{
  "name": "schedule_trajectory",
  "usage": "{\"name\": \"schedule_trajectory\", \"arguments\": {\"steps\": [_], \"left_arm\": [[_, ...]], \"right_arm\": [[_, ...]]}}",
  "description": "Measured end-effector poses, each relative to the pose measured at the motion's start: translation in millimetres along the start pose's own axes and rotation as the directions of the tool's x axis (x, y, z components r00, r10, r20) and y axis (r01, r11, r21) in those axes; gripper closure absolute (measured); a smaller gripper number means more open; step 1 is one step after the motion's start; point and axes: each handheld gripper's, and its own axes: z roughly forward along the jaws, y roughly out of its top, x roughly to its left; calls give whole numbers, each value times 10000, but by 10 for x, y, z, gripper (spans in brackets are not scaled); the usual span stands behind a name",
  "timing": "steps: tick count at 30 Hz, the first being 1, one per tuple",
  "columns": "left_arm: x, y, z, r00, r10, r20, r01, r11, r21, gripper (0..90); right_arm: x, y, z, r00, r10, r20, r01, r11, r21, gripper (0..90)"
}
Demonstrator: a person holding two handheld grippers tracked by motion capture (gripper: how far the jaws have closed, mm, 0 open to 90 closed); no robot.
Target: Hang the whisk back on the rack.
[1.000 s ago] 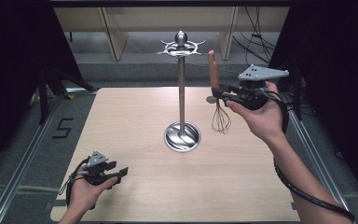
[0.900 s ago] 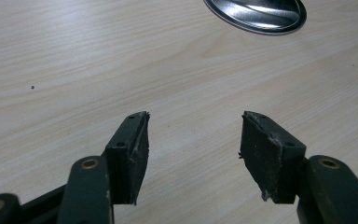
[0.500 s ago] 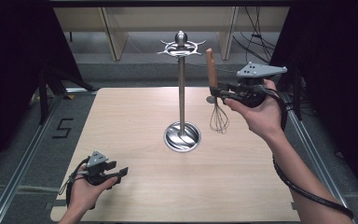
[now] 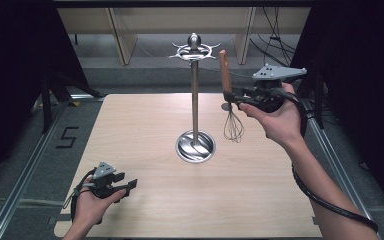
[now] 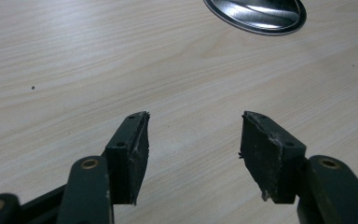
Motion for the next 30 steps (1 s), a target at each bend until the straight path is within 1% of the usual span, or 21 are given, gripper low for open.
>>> {"name": "schedule_trajectory", "arguments": {"steps": [1,2,3,4,5,6,8,9,10,11,12,16,18,20,21,23,24,26,28,29,30], "left_arm": [[-1,-1,0,10000,-15,-14,15,10000,1,411],[0,-5,7,10000,-73,-12,73,10000,-56,410],[0,-4,6,10000,-64,-12,64,10000,-53,411],[0,-4,6,10000,-64,-12,64,10000,-53,411],[0,-4,6,10000,-71,-8,71,10000,-53,411],[0,-4,6,10000,-71,-8,71,10000,-53,411],[5,-3,3,10000,-20,-34,20,10000,-23,411],[6,-2,0,10000,-11,-36,11,10000,0,411],[7,-2,1,10000,-10,-35,10,10000,-9,411],[7,-2,0,10000,-10,-29,10,10000,3,410],[7,-2,0,10000,-10,-29,10,10000,3,410],[7,-3,3,10000,-22,-32,22,10000,-21,410],[8,-2,1,10000,-19,-33,19,10000,-6,410],[8,-1,0,10000,-19,-31,19,10000,0,411],[8,-1,0,10000,-16,-28,16,10000,0,411],[8,-2,0,10000,-14,-27,14,10000,5,410],[8,-2,1,10000,-17,-25,17,10000,2,410],[9,-1,0,10000,-15,-26,15,10000,2,410],[12,-1,1,10000,-16,-4,16,10000,-2,410],[6,-1,3,10000,-91,3,91,10000,-40,410],[6,-1,3,10000,-91,3,91,10000,-40,410]], "right_arm": [[-8,5,3,10000,-88,-23,88,10000,-18,696],[-1,5,12,10000,-8,72,9,9999,-146,696],[11,6,10,9999,150,75,-149,9998,-112,696],[11,6,10,9999,150,75,-149,9998,-112,696],[-5,17,5,10000,-19,-8,19,10000,12,696],[-1,19,6,10000,38,-2,-38,10000,33,696],[-15,26,17,9998,-163,-71,163,9999,-12,696],[-9,28,12,10000,-88,10,88,10000,9,696],[-10,30,16,10000,-100,-4,100,9999,-14,696],[1,28,19,10000,27,-63,-27,10000,-3,696],[-9,31,22,9999,-100,-63,100,9999,1,696],[4,37,29,10000,90,-42,-89,9999,89,696],[0,41,36,9999,88,-72,-88,9999,106,696],[-9,47,45,9999,-98,-49,98,9999,35,696],[-4,50,50,9999,-29,-146,29,10000,59,696],[5,51,55,10000,-43,49,43,10000,-53,696],[15,52,58,10000,73,22,-73,10000,-30,696],[-1,59,62,9999,-110,-18,110,9999,21,696],[0,60,72,10000,-76,-46,76,10000,36,696],[1,62,72,10000,-71,-53,72,9999,120,696],[2,60,83,10000,-68,-62,68,10000,61,696]]}}
